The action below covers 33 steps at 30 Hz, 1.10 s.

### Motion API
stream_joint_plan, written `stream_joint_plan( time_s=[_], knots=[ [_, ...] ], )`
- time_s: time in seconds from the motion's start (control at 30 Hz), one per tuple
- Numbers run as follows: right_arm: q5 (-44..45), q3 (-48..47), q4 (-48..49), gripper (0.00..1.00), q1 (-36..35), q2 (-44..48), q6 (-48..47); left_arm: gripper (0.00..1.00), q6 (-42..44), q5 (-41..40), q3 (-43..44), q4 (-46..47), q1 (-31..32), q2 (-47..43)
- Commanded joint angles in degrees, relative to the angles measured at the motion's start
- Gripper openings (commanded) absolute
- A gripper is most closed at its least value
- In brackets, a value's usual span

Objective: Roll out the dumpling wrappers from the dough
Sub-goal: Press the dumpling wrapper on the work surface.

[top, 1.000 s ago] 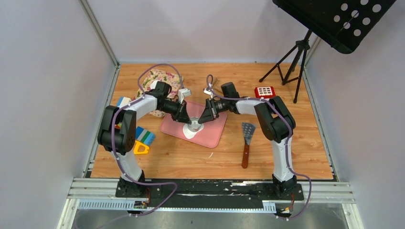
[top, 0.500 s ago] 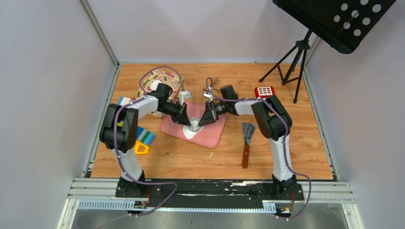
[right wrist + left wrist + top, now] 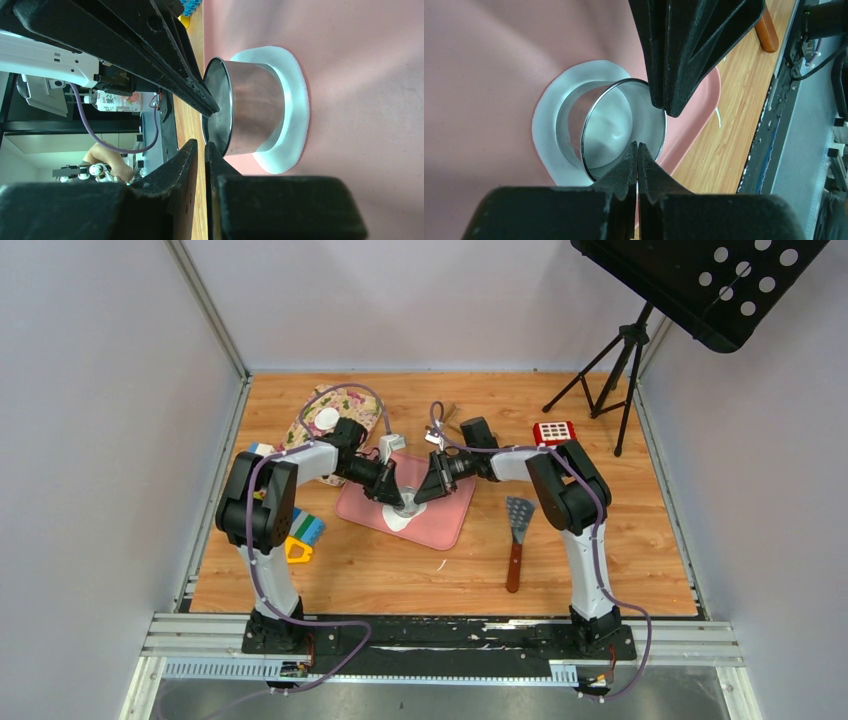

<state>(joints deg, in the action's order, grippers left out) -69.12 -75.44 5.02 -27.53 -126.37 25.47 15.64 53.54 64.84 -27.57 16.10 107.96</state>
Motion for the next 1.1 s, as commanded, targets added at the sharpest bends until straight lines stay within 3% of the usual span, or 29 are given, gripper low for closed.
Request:
stream_joint_plan(
  time_s=[0.0,0.73,1.07],
  knots=[
    [0.63,-1.58,0.68,0.12,-0.2,-1.63,-1.09,0.0,-0.55,-4.79,0.2,-0.88,-0.1,2.53],
    [2.77,-2.24,-4.75,0.12,1.4,-2.21,-5.35,0.12,-0.88,-1.54,2.0,-1.05,-0.11,2.51],
    [0.85,-7.91,-9.61,0.2,1.38,1.53,-8.46,0.46,0.43,2.97,6.76,-4.54,-0.1,-0.99]
  ],
)
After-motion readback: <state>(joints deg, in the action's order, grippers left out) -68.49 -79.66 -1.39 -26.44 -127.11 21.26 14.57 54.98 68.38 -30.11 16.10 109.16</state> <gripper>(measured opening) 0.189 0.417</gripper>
